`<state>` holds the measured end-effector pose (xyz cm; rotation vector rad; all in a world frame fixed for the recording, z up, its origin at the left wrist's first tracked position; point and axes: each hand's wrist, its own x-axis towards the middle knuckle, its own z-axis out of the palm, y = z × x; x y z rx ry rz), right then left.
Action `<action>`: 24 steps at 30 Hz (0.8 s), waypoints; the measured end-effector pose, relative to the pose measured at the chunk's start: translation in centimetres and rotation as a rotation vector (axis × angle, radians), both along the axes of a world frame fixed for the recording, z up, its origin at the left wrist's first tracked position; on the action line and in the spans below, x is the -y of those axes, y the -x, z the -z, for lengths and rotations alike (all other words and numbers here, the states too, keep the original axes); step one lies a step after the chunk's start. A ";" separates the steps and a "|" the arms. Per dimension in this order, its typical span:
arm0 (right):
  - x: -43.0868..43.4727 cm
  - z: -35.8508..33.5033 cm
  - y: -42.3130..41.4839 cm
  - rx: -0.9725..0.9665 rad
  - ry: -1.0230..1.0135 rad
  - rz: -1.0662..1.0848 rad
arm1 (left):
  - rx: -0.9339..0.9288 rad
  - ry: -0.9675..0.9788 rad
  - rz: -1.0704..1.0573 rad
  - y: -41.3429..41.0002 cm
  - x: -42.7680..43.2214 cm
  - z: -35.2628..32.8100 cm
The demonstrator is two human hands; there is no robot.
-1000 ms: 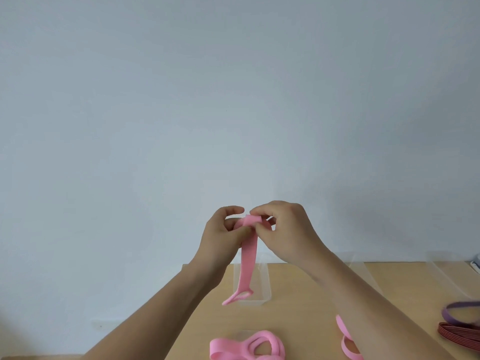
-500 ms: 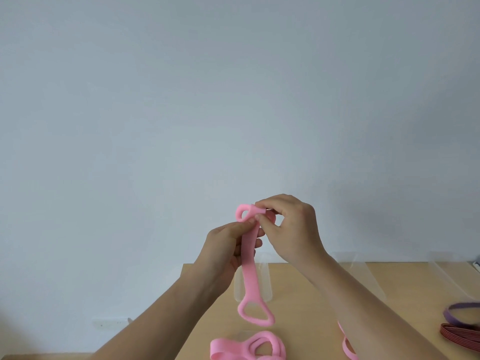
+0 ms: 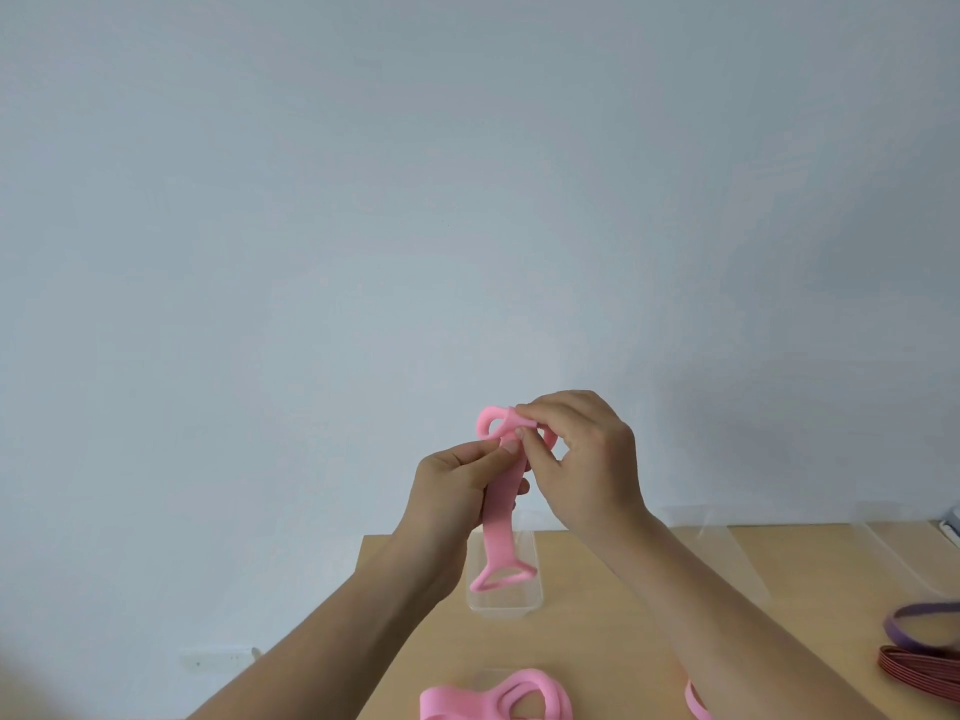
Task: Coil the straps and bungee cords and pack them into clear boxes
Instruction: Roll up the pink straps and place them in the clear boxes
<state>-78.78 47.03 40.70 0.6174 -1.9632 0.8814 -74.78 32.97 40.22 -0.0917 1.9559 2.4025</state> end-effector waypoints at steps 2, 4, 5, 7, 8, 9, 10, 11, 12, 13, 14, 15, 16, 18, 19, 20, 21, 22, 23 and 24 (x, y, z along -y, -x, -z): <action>0.0 0.2 0.2 -0.002 -0.015 -0.002 | -0.023 0.032 -0.008 0.0 -0.1 0.0; -0.2 0.3 0.4 -0.007 -0.029 -0.021 | -0.026 0.034 -0.027 0.0 -0.1 0.0; -0.3 0.3 0.5 -0.009 -0.041 -0.033 | -0.024 0.023 -0.037 0.1 0.0 0.0; -0.5 0.3 0.7 -0.008 -0.076 -0.053 | -0.016 -0.001 -0.050 0.2 0.3 0.0; -0.6 0.4 0.7 -0.007 -0.092 -0.060 | -0.015 -0.007 -0.051 0.2 0.3 0.0; -0.6 0.4 0.6 -0.006 -0.101 -0.066 | -0.017 -0.007 -0.047 0.2 0.4 0.0; -0.7 0.5 0.6 -0.003 -0.106 -0.069 | -0.019 -0.005 -0.040 0.2 0.3 0.0; -0.7 0.5 0.6 -0.001 -0.108 -0.070 | -0.022 -0.001 -0.031 0.1 0.2 0.1; -0.7 0.6 0.5 0.000 -0.111 -0.071 | -0.025 0.003 -0.024 0.1 0.1 0.2; -0.7 0.6 0.5 0.002 -0.114 -0.077 | -0.027 0.006 -0.020 0.0 0.0 0.3; -0.7 0.7 0.4 0.004 -0.114 -0.086 | -0.028 0.005 -0.018 0.1 0.0 0.4; -0.7 0.7 0.3 0.004 -0.113 -0.095 | -0.029 -0.003 -0.017 0.1 0.0 0.5; -0.7 0.8 0.1 0.003 -0.111 -0.103 | -0.028 -0.014 -0.016 0.2 0.1 0.6; -0.6 0.8 -0.2 -0.001 -0.110 -0.112 | -0.028 -0.027 -0.006 0.2 0.2 0.7; -0.6 0.7 -0.3 -0.003 -0.111 -0.112 | -0.028 -0.031 -0.002 0.3 0.2 0.8; -0.6 0.6 -0.4 -0.004 -0.113 -0.109 | -0.027 -0.032 -0.002 0.3 0.2 0.9; -0.5 0.5 -0.5 0.001 -0.114 -0.105 | -0.028 -0.030 -0.005 0.3 0.2 1.0; -0.5 0.4 -0.5 0.009 -0.117 -0.101 | -0.029 -0.025 -0.011 0.4 0.2 1.1; -0.5 0.4 -0.6 0.018 -0.124 -0.098 | -0.029 -0.021 -0.019 0.5 0.2 1.2; -0.5 0.3 -0.7 0.028 -0.133 -0.101 | -0.027 -0.018 -0.030 0.5 0.2 1.3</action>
